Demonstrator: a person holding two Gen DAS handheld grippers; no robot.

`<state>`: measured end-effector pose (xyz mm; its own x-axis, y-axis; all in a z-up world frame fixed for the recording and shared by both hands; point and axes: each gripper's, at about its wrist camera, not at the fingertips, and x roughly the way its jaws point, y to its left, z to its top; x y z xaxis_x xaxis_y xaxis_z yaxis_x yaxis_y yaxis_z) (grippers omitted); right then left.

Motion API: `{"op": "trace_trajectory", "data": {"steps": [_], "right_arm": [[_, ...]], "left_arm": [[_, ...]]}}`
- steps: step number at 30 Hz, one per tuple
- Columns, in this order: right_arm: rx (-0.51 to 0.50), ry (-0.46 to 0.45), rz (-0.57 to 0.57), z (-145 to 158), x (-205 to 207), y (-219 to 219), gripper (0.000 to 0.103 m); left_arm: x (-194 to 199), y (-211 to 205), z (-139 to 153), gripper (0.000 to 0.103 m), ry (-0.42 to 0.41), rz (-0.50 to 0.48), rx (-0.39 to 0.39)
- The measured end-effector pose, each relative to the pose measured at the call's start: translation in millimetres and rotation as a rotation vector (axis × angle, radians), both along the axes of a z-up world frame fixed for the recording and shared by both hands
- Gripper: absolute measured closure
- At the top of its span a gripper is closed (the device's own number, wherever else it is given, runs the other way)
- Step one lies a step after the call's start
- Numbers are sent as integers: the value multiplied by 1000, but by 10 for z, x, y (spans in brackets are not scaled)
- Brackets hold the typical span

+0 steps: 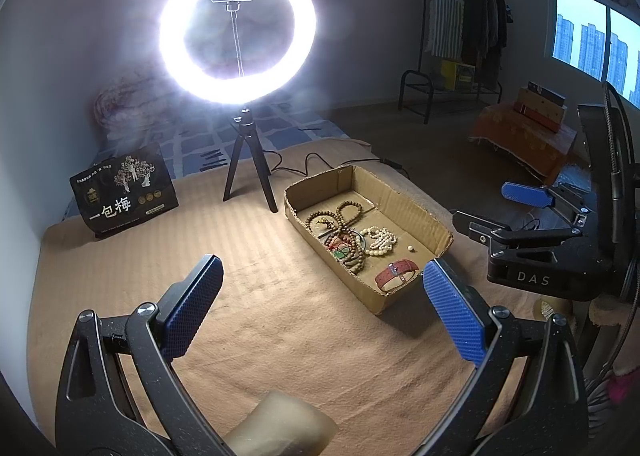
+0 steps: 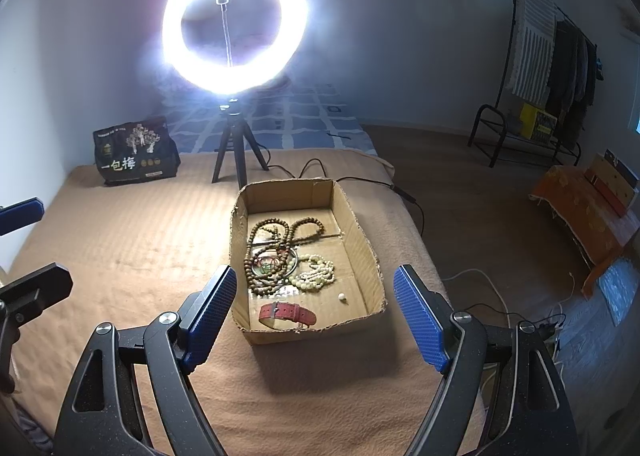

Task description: Organize jewelry

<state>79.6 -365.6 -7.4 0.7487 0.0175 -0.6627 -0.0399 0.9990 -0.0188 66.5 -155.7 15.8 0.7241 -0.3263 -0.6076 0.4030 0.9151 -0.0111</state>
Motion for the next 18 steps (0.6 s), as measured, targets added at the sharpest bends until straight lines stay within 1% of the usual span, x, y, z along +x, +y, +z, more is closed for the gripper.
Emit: {"op": "trace_trajectory", "data": {"steps": [13, 18], "right_arm": [[-4, 1, 6, -1, 3, 7, 22], [-4, 2, 5, -1, 3, 7, 22]], "left_arm": [[-45, -4, -11, 1, -6, 8, -1], [-94, -29, 7, 1, -37, 11, 22]]}}
